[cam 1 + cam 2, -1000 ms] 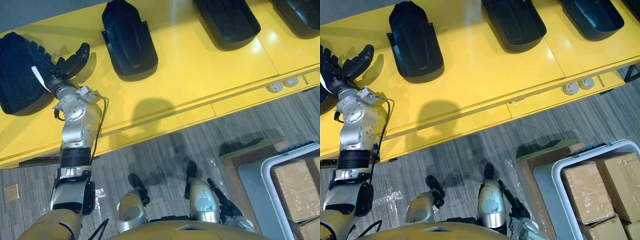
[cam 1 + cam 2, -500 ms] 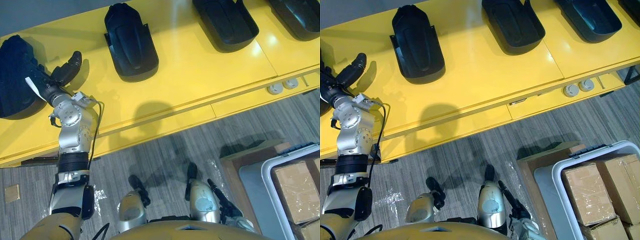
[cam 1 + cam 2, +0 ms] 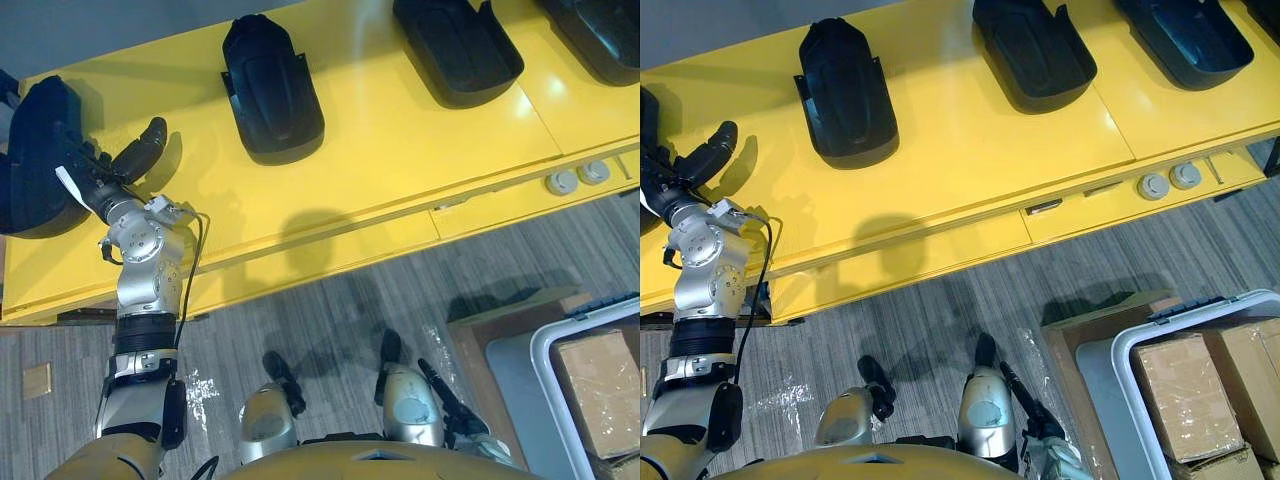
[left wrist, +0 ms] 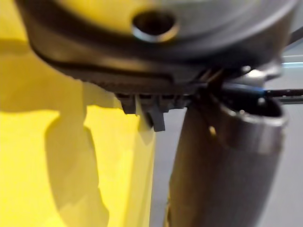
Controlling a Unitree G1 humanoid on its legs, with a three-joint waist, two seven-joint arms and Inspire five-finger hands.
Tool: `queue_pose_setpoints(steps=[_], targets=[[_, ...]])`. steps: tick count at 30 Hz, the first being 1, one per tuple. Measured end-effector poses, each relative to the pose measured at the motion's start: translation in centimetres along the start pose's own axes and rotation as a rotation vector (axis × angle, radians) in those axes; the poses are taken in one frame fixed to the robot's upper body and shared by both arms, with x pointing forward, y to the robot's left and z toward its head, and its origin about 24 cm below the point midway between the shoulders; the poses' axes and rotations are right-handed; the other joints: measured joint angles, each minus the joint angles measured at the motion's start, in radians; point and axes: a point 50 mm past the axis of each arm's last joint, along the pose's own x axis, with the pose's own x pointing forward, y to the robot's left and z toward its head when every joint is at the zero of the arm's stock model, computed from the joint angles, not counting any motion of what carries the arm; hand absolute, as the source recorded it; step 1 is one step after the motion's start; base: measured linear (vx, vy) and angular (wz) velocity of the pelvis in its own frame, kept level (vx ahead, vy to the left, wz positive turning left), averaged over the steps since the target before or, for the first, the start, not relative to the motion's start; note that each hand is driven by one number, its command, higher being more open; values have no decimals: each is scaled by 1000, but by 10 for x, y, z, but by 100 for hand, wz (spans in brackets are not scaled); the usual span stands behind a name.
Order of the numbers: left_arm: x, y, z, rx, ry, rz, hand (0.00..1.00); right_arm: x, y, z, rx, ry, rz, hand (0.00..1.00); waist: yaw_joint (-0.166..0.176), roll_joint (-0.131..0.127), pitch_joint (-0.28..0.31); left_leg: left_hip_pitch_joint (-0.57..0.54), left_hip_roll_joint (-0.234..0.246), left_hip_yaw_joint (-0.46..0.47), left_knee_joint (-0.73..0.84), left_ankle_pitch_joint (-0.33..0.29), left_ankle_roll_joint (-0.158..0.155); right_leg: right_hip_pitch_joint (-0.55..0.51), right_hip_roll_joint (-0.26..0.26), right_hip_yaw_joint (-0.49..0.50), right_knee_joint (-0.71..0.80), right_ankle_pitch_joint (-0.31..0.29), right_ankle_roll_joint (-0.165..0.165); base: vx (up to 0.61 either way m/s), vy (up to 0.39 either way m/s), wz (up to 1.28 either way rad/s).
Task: Walk over and take three plastic housings, then place them on the shelf
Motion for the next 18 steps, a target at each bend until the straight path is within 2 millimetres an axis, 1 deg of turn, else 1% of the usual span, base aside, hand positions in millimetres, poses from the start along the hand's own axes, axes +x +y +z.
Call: queue_pose_setpoints(steps=[4,6,8,11,12,13,14,15,16,17,18], targets=[[0,-1,0,-2,1,-15,100,0,-1,-2,4,8,-3,100,11,1,-1,16,-4,1,-13,5,-1,12,0,0,-2,0,0,-6,3,-1],[-1,-2,-1,-1,0,-64,100,0,-2,-4,11,14,-8,100,15,5,-4,19,-4,0,-16,6,-2,17,0,-2,-4,0,0,-4,6,2],[-6,-1,-2,4,-6,-157,100,-1,-4,-4,26,14,-16,100,16,14,-13,26,-8,1,-26,8,-3,22,0,-2,-9,1,1,0,0,0],[-26,-14,4,-3,-49,-370,100,-2,-9,-8,45,17,-32,100,23,31,-34,50,-18,3,-54,15,-5,44,0,-5,-24,2,3,22,9,0],[-35,-21,8,-14,-78,-466,100,-2,-11,-10,32,25,-39,100,27,37,-47,57,-20,4,-62,16,-6,52,0,-7,-31,3,5,35,10,1],[-40,-26,11,-19,-91,-515,100,-2,-11,-11,31,30,-44,100,29,40,-51,67,-22,5,-70,18,-7,59,0,-8,-36,4,6,42,11,-3],[-48,-32,16,-30,-115,-599,100,-3,-13,-11,33,32,-48,100,34,44,-61,83,-24,9,-78,18,-7,74,0,-7,-41,4,6,32,9,-6],[-57,-37,19,-38,-141,-677,100,-3,-14,-13,29,36,-53,100,34,50,-84,91,-27,12,-87,18,-8,82,1,-7,-52,5,8,30,8,-5],[-61,-40,21,-38,-153,-711,100,-3,-15,-13,16,39,-57,100,35,54,-92,97,-29,12,-90,18,-8,88,1,-8,-56,6,9,37,8,-4],[-67,-44,24,-23,-179,-762,100,-4,-17,-14,9,42,-65,100,38,64,-108,110,-33,14,-103,20,-10,96,1,-8,-58,6,9,44,15,-3],[-71,-44,25,-8,-195,-783,100,-4,-19,-15,-9,47,-86,100,39,73,-123,123,-37,17,-113,22,-11,107,0,-8,-64,6,10,41,17,-4]])
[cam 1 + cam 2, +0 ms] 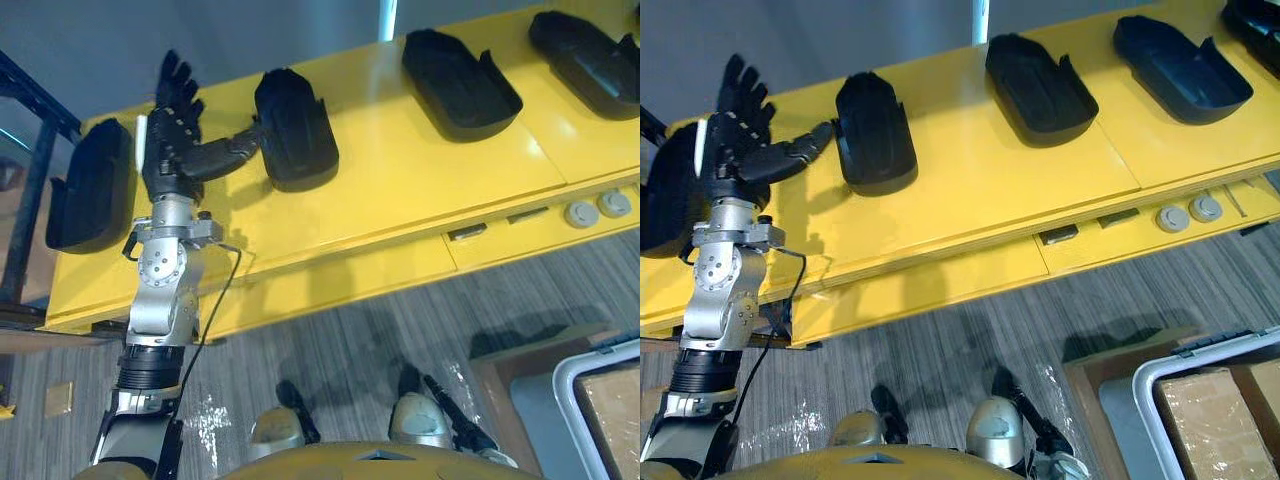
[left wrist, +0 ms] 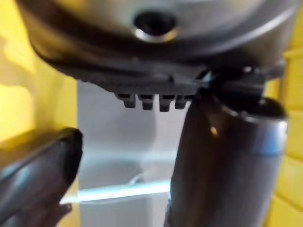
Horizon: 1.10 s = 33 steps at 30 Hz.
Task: Walk over and take three plastic housings, then place them on the shelf
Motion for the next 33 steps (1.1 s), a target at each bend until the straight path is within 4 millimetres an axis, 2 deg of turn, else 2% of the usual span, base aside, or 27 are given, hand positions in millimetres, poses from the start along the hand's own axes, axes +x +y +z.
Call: queue_pose_setpoints(steps=[3,4,6,7,12,15,19,22,24,27,29,33], targets=[[-8,3,-5,25,25,7,100,-1,-6,-3,6,2,-78,100,4,14,-25,27,-4,-2,-14,1,-1,33,0,-11,-15,1,4,14,5,4],[-16,7,-11,29,61,20,100,-2,-10,-6,11,-13,-147,100,6,20,-50,32,-8,-10,-27,8,-4,45,0,-23,-26,1,7,8,-6,17],[-23,10,-16,34,88,30,100,-3,-12,-7,12,-27,-180,100,14,21,-64,35,-9,-14,-36,12,-5,48,0,-26,-26,1,7,13,-4,10],[-34,15,-23,34,127,54,100,-4,-15,-5,14,-55,-213,100,35,15,-75,46,-13,-13,-52,19,-5,53,1,-26,-27,1,8,0,0,0],[-62,30,-37,57,227,121,100,-5,-8,12,-19,-159,-221,100,58,-28,-106,47,-18,-39,-67,33,-4,75,0,-55,-43,5,14,-14,-4,15],[-80,43,-45,144,309,202,100,-6,-2,25,-55,-202,-192,100,67,-57,-127,47,-18,-51,-67,35,-4,94,0,-73,-53,7,16,-7,-4,15],[-82,58,-43,173,321,304,100,-4,4,28,-82,-178,-142,100,79,-64,-148,47,-19,-59,-68,39,-4,101,1,-80,-57,9,17,-7,-4,6],[-80,72,-37,193,299,370,100,-4,2,14,-86,-90,-123,100,80,-54,-171,47,-19,-60,-69,39,-5,102,1,-80,-57,9,17,0,0,0],[-71,85,-37,222,304,394,100,-5,-2,-6,-91,-1,-116,100,82,-43,-181,49,-18,-61,-72,41,-5,106,2,-81,-57,9,16,0,0,0],[-62,98,-33,249,302,414,100,-8,-8,-28,-107,88,-109,100,79,-39,-187,49,-17,-60,-72,43,-5,106,2,-81,-57,11,15,0,0,0],[-55,108,-25,249,279,434,100,-13,-14,-49,-104,171,-101,100,78,-43,-190,44,-17,-61,-73,45,-4,102,2,-81,-59,13,16,-15,1,0],[-38,122,-21,260,276,444,100,-19,-23,-66,-70,226,-104,100,67,-59,-195,22,-17,-75,-73,49,-2,92,2,-94,-60,11,12,-23,2,10]])
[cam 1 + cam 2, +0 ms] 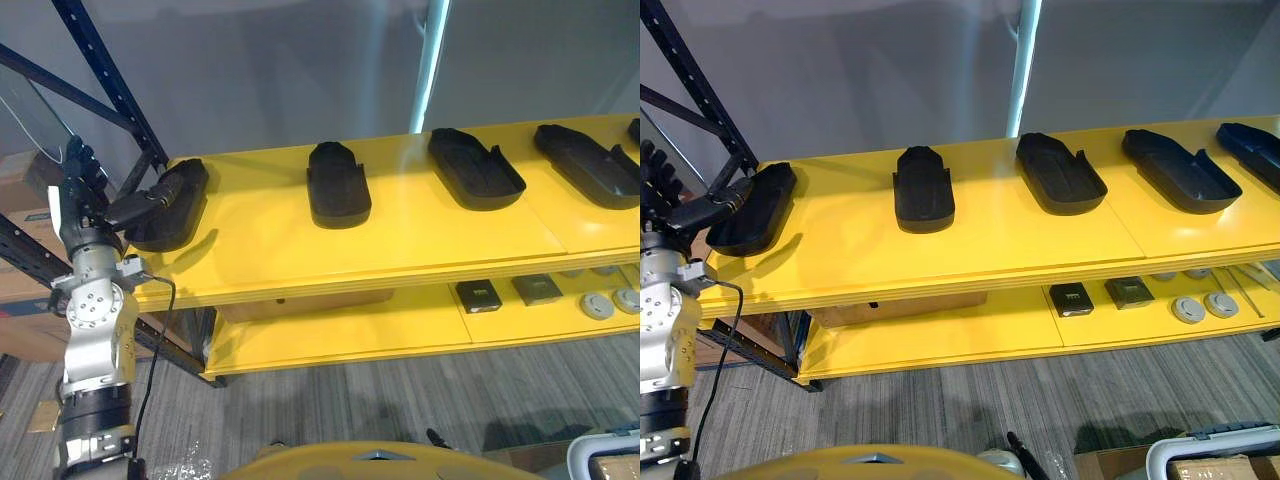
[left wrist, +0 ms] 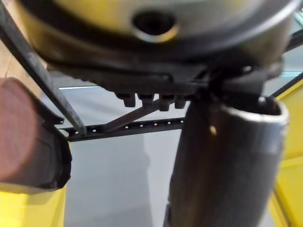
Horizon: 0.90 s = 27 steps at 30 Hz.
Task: Walk over and take three plastic housings, then place them on the shelf
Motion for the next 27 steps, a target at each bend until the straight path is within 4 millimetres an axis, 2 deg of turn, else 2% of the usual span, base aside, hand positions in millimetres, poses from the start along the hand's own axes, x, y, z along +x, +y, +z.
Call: queue_pose_setpoints(steps=[3,6,13,15,20,24,27], targets=[[13,6,4,19,-1,15,100,0,0,1,-20,-3,14,100,-10,-13,4,-39,0,-19,0,7,-3,-29,1,-10,3,1,-2,-23,3,18],[27,11,6,11,12,39,100,0,1,5,-17,-13,29,100,-9,-20,24,-73,0,-28,0,23,8,-62,2,-8,6,8,-5,-2,5,11],[56,14,18,-62,19,83,100,2,11,35,0,-95,80,100,-12,-29,137,-133,-1,-40,5,49,23,-148,-1,12,58,9,-10,-4,6,2],[61,15,23,-63,12,77,100,2,12,42,8,-116,84,100,-17,-27,161,-136,-1,-38,6,51,25,-163,-2,21,75,-2,-23,6,1,-6],[74,15,43,-48,-28,18,100,2,16,52,37,-153,98,100,-34,-24,197,-139,0,-37,6,54,28,-201,-3,64,135,-47,-21,0,0,0],[81,7,60,-50,-76,-58,100,2,17,57,54,-170,111,100,-37,-19,224,-139,0,-33,6,54,28,-210,-2,79,144,-51,-22,17,1,-4],[82,4,64,-43,-88,-92,100,2,17,58,59,-181,119,100,-38,-19,233,-140,0,-26,6,54,29,-219,-1,90,147,-50,-24,19,3,-9]])
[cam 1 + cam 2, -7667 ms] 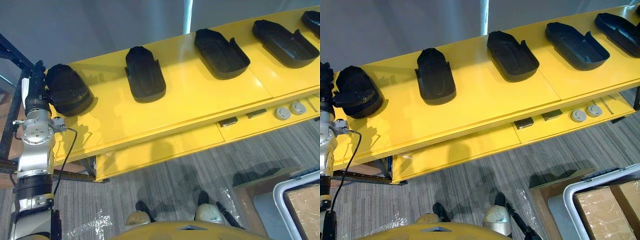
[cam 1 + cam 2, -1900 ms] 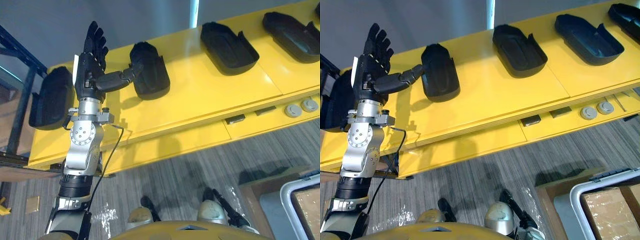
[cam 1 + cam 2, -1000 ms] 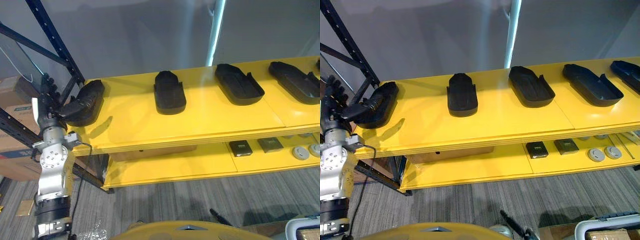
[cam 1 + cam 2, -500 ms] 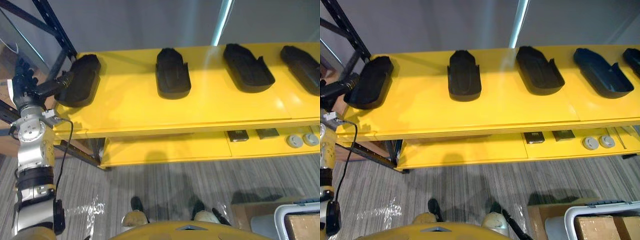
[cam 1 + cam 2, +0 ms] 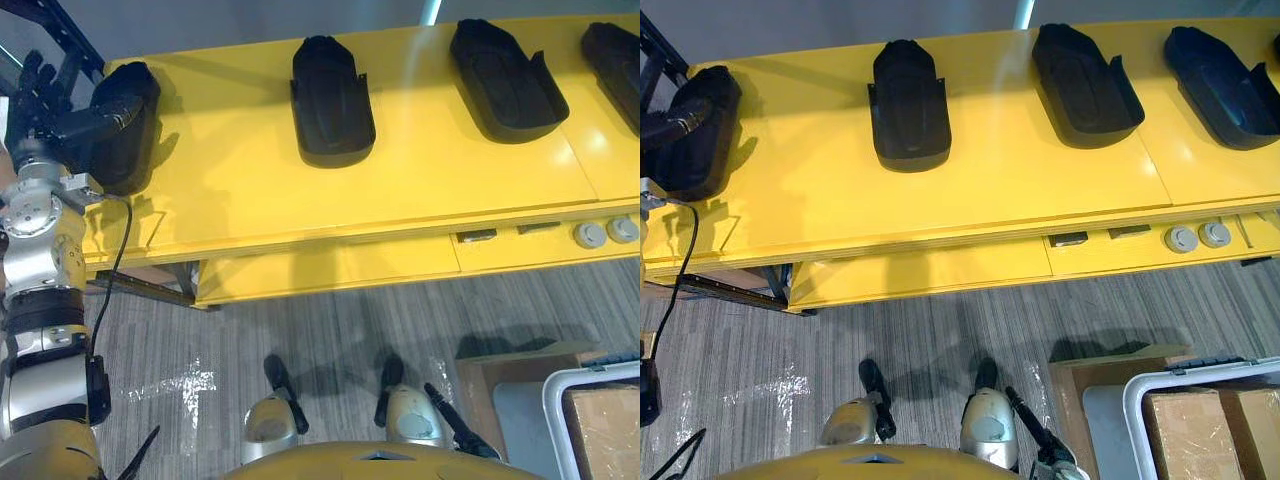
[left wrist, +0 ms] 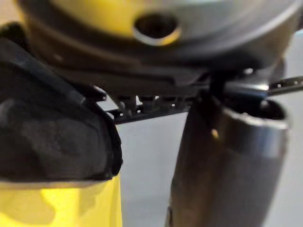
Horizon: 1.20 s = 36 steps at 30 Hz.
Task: Walk over and take three plastic housings, then place them on the shelf
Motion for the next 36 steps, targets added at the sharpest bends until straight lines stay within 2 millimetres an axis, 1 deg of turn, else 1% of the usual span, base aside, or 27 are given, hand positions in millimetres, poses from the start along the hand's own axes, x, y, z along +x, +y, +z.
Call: queue_pose_setpoints(steps=[2,5,6,9,10,12,15,19,24,28,30,35,36], targets=[[2,-5,2,0,-4,-21,100,0,0,0,2,-3,2,100,-2,-1,5,1,0,1,0,0,0,-3,0,4,2,-1,-1,26,3,-5],[6,-10,8,-3,-20,-35,100,1,1,4,2,-16,8,100,-6,-4,27,-11,3,2,12,0,0,-19,-1,13,16,-7,1,2,1,-3],[7,-12,10,-6,-25,-37,100,1,2,7,6,-25,9,100,-12,-5,43,-13,4,2,13,0,0,-22,0,13,22,-8,0,0,0,0],[9,-9,4,-7,6,-16,100,2,4,11,13,-30,20,100,-24,-9,51,-16,4,7,13,0,0,-35,-1,22,30,-10,-1,-4,5,-5],[10,-9,2,-8,29,-5,100,2,5,12,13,-35,26,100,-27,-11,61,-16,4,9,17,-1,1,-35,-1,27,32,-10,-1,5,7,-7],[13,-10,-1,-10,59,7,100,2,5,14,13,-43,27,100,-28,-15,73,-29,5,11,28,-2,2,-51,-1,40,36,-10,-1,-10,9,-5],[18,-12,1,-30,74,47,100,2,6,17,18,-55,33,100,-30,-26,101,-31,6,15,28,-2,2,-59,0,44,45,-8,-4,-3,7,-2],[23,-14,11,-57,45,84,100,2,8,17,8,-53,41,100,-30,-38,112,-38,7,18,28,-2,1,-70,0,47,49,-8,-5,-2,5,-2],[23,-13,13,-59,42,102,100,2,11,17,15,-56,54,100,-45,-40,114,-45,7,17,29,-3,0,-75,0,47,49,-7,-5,0,0,0],[23,-16,14,-74,23,55,100,2,11,19,15,-60,55,100,-44,-42,122,-45,12,20,47,-17,-4,-73,1,53,52,-7,-5,3,7,-3],[24,-19,17,-114,10,3,100,2,12,20,15,-65,57,100,-41,-42,131,-45,13,23,52,-20,-4,-73,1,56,54,-7,-5,-5,14,-5],[24,-28,19,-163,-2,-118,100,2,12,21,15,-69,58,100,-44,-42,131,-45,14,25,52,-20,-4,-73,1,57,55,-6,-4,0,0,0],[25,-32,21,-196,-2,-149,100,2,12,22,14,-72,59,100,-43,-42,131,-44,14,26,52,-20,-4,-73,1,57,55,-3,0,0,0,0]])
